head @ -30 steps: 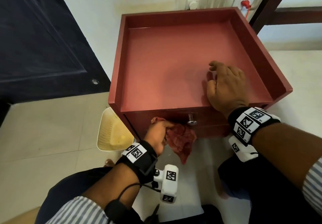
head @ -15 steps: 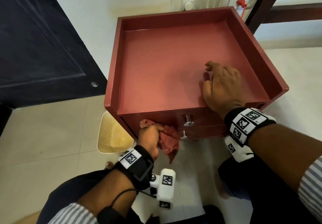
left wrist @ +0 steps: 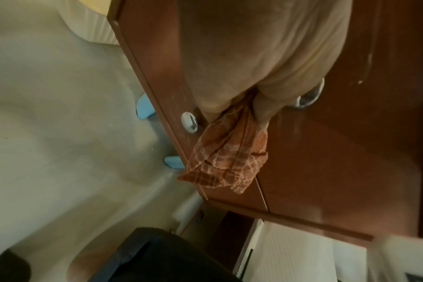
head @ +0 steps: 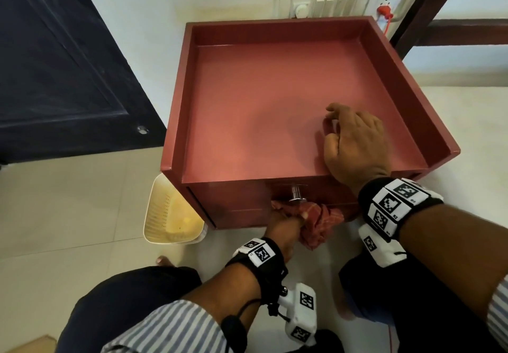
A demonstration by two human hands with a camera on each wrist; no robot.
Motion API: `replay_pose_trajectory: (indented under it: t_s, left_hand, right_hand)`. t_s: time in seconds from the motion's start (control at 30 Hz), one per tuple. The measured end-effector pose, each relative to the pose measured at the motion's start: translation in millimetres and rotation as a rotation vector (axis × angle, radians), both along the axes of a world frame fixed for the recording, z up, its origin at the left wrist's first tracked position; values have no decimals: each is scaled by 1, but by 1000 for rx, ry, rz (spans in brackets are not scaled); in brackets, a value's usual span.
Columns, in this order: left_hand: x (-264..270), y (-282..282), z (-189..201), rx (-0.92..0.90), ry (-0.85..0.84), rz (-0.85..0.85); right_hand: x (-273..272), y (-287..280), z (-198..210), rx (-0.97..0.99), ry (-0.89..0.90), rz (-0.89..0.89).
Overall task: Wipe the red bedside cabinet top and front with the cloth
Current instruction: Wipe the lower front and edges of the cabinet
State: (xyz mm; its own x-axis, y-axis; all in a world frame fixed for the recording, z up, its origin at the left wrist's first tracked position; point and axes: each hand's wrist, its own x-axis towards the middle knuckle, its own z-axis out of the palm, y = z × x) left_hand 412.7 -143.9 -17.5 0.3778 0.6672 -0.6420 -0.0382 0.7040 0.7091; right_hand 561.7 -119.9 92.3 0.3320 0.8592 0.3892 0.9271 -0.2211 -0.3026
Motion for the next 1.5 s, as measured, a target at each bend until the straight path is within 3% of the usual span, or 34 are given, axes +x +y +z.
replay_pose_trajectory:
  t_s: [0.2, 0.4, 0.6, 0.9, 1.03, 1.33, 1.5]
  left_hand:
    - [-62, 16, 0, 114, 147, 178]
    - [-101, 37, -5, 6, 323, 488]
    - [-77, 49, -42, -189, 332, 185]
    - [-31, 29, -83, -230, 315, -27]
    - [-20, 19, -97, -237, 268, -43]
    - [-43, 31, -79, -106, 301, -210]
    - [-48, 38, -57, -92, 258, -168]
  right_hand:
    - [0, 0, -1, 25, 5, 1]
    - [2, 1, -3, 47, 6, 10]
    - [3, 2, -6, 44, 5, 2]
    - [6, 4, -7, 39, -11, 3]
    - [5, 2, -7, 33, -27, -11]
    - [1, 1, -4, 3, -37, -51]
    - [1, 0, -2, 0, -22, -48]
